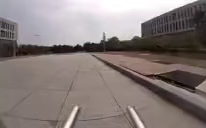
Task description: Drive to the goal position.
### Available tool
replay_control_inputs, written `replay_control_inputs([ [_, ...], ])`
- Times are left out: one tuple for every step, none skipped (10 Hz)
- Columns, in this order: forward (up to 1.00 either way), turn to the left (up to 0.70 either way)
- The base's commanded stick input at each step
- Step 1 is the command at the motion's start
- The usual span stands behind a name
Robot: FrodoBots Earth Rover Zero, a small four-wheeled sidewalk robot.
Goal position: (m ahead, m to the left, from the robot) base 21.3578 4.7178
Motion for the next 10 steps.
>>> replay_control_inputs([
  [0.68,0.0],
  [0.68,0.0],
  [0.68,0.0],
  [0.68,0.0],
  [0.68,0.0],
  [0.68,0.0],
  [0.68,0.0],
  [0.68,0.0],
  [0.68,0.0],
  [0.68,0.0],
])
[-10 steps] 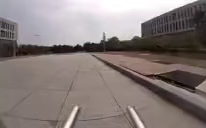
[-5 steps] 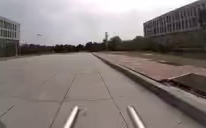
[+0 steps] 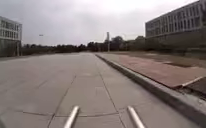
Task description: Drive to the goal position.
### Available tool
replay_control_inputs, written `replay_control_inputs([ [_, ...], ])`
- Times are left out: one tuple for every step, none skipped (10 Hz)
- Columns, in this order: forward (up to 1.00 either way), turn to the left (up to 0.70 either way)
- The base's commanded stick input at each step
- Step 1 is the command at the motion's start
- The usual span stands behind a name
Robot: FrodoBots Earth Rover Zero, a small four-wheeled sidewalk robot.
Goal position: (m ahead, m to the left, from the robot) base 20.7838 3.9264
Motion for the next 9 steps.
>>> replay_control_inputs([
  [0.68,0.0],
  [0.68,0.0],
  [0.68,0.0],
  [0.68,0.0],
  [0.68,0.0],
  [0.68,0.0],
  [0.68,0.0],
  [0.68,0.0],
  [0.68,0.0],
])
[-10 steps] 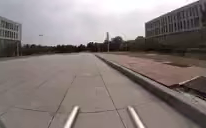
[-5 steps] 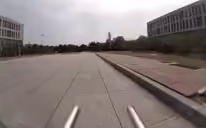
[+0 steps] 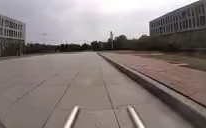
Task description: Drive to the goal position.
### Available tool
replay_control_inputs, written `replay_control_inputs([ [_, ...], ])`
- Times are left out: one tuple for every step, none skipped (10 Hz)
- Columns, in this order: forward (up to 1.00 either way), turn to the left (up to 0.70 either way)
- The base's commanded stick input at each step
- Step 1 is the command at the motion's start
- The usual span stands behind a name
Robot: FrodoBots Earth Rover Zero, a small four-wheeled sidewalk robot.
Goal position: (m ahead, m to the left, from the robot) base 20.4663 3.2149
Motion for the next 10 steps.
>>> replay_control_inputs([
  [0.68,0.0],
  [0.68,0.0],
  [0.68,0.0],
  [0.68,0.0],
  [0.68,0.0],
  [0.69,0.0],
  [0.7,0.0],
  [0.7,0.0],
  [0.7,0.0],
  [0.7,0.0],
])
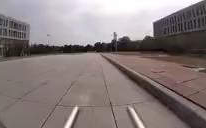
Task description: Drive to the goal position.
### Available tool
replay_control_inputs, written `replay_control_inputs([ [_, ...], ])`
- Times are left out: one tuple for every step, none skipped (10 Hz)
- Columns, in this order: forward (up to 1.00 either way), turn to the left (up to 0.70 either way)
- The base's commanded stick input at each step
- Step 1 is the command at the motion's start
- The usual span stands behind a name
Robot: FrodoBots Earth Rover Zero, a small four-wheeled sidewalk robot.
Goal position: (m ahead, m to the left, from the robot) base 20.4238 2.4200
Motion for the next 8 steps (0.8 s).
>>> replay_control_inputs([
  [0.7,0.0],
  [0.7,0.0],
  [0.7,0.0],
  [0.7,0.0],
  [0.7,0.0],
  [0.7,0.0],
  [0.7,0.0],
  [0.7,0.0],
])
